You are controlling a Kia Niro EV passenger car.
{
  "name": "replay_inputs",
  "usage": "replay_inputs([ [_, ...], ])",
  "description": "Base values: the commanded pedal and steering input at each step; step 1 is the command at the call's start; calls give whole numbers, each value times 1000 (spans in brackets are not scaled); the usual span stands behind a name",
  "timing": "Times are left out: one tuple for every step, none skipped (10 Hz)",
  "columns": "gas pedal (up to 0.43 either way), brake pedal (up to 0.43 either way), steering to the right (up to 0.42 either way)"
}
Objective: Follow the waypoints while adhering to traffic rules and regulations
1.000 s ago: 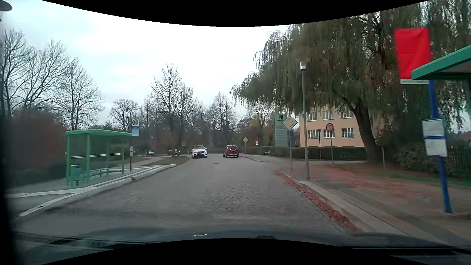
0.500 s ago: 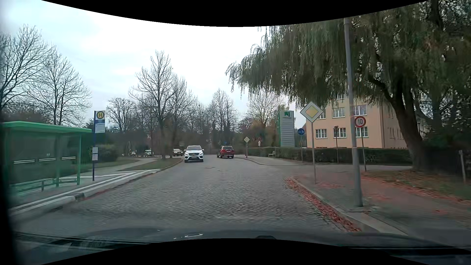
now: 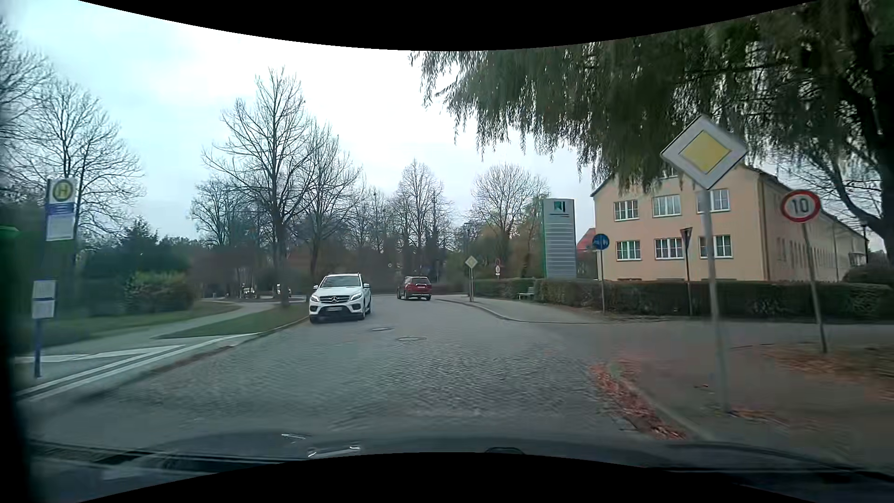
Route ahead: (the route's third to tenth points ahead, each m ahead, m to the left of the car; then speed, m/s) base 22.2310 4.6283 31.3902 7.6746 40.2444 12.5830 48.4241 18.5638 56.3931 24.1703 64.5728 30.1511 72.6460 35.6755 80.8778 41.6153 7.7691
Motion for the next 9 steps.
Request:
replay_inputs([
  [130, 0, -9],
  [130, 0, -11],
  [130, 0, -14],
  [130, 0, -16],
  [130, 0, -17],
  [130, 0, -19],
  [130, 0, -21],
  [130, 0, -23],
  [130, 0, -23],
])
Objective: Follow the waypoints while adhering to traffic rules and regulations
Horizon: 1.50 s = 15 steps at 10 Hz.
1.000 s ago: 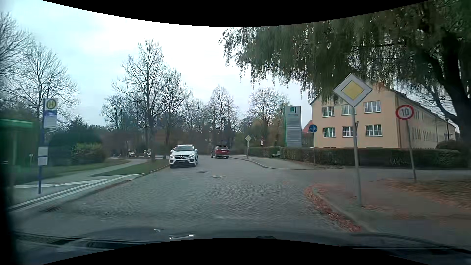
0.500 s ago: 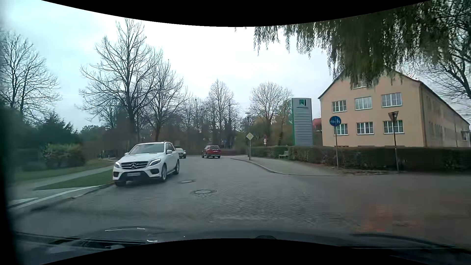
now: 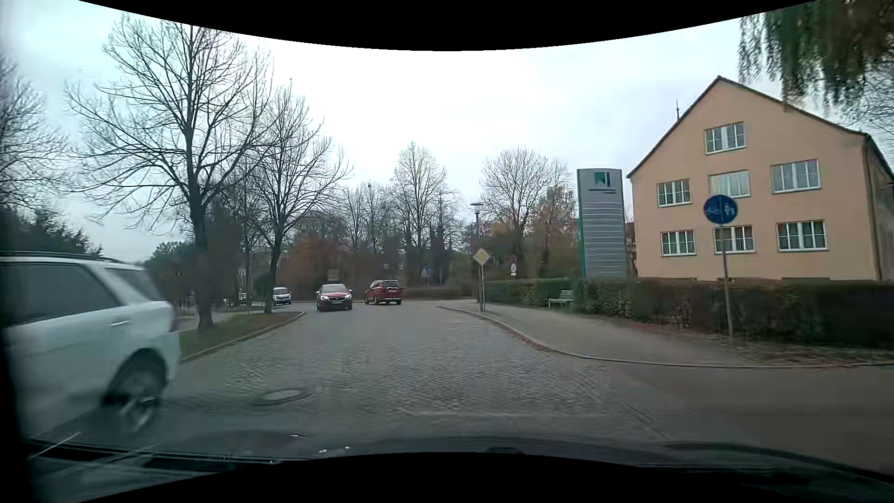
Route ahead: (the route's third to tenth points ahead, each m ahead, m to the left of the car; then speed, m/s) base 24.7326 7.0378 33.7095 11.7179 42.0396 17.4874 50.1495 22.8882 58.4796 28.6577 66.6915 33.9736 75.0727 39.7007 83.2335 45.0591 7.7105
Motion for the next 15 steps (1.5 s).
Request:
replay_inputs([
  [118, 0, -25],
  [130, 0, -25],
  [130, 0, -25],
  [130, 0, -26],
  [130, 0, -27],
  [130, 0, -34],
  [130, 0, -38],
  [130, 0, -39],
  [130, 0, -42],
  [130, 0, -47],
  [130, 0, -51],
  [130, 0, -56],
  [130, 0, -60],
  [130, 0, -66],
  [130, 0, -70],
])
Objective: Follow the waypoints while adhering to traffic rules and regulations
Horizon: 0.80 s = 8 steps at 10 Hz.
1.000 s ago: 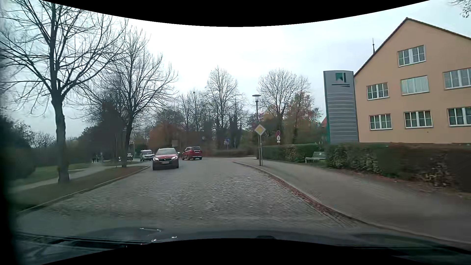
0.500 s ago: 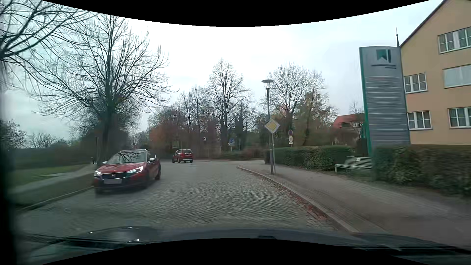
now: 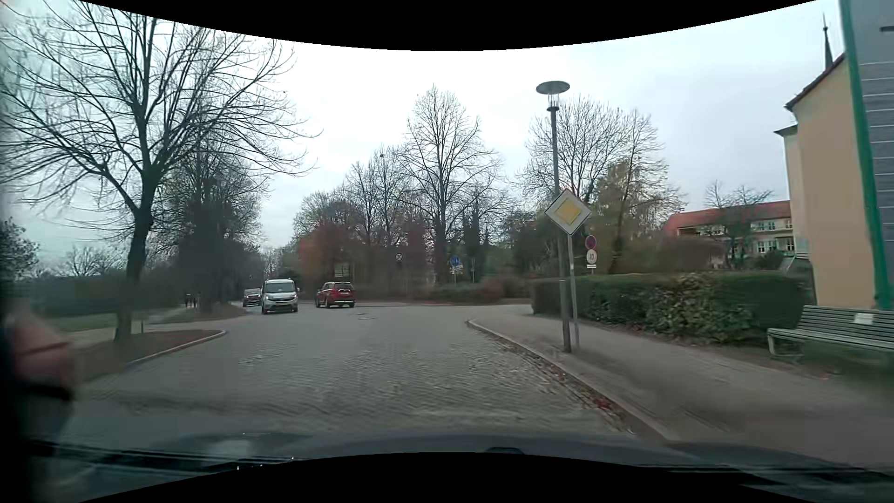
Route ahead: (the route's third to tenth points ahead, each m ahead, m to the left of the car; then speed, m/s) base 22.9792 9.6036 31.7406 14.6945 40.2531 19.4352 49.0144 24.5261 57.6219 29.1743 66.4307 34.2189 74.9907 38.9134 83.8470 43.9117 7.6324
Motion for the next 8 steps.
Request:
replay_inputs([
  [130, 0, -73],
  [130, 0, -76],
  [130, 0, -78],
  [130, 0, -78],
  [118, 0, -78],
  [118, 0, -79],
  [118, 0, -80],
  [118, 0, -80],
])
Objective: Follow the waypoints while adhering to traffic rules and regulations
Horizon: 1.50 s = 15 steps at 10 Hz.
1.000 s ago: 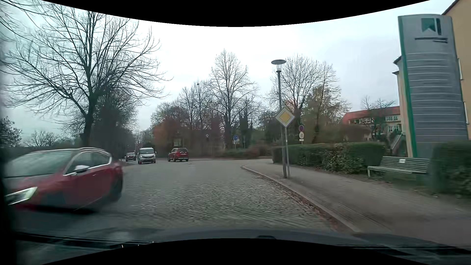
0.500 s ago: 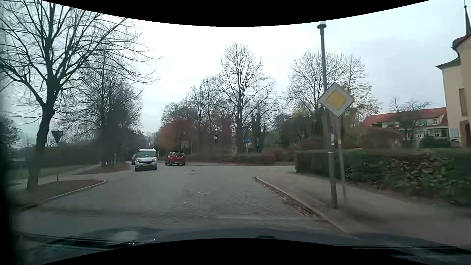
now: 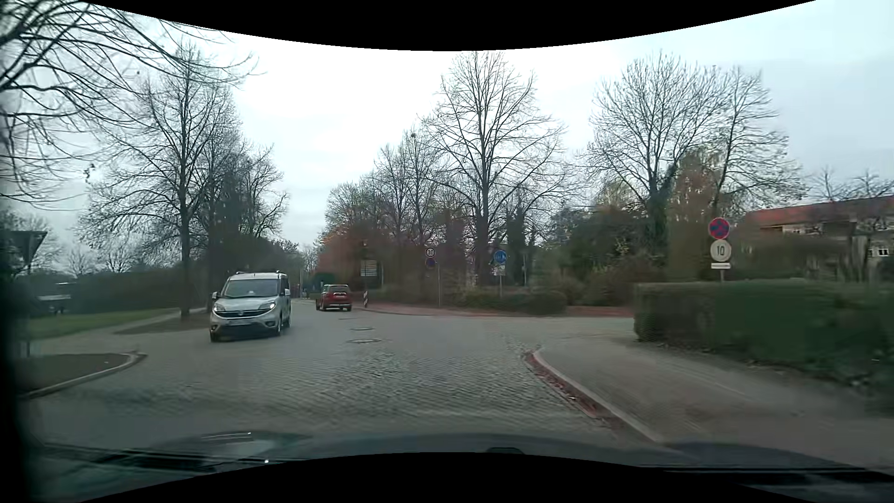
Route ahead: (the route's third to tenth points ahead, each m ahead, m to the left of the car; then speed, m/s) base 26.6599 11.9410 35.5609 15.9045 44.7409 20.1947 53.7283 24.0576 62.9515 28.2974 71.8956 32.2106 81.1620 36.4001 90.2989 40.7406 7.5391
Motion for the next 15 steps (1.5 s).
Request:
replay_inputs([
  [118, 0, -81],
  [118, 0, -82],
  [118, 0, -83],
  [118, 0, -83],
  [118, 0, -85],
  [118, 0, -89],
  [118, 0, -93],
  [118, 0, -100],
  [118, 0, -102],
  [118, 0, -104],
  [118, 0, -108],
  [118, 0, -112],
  [118, 0, -113],
  [118, 0, -114],
  [118, 0, -114],
])
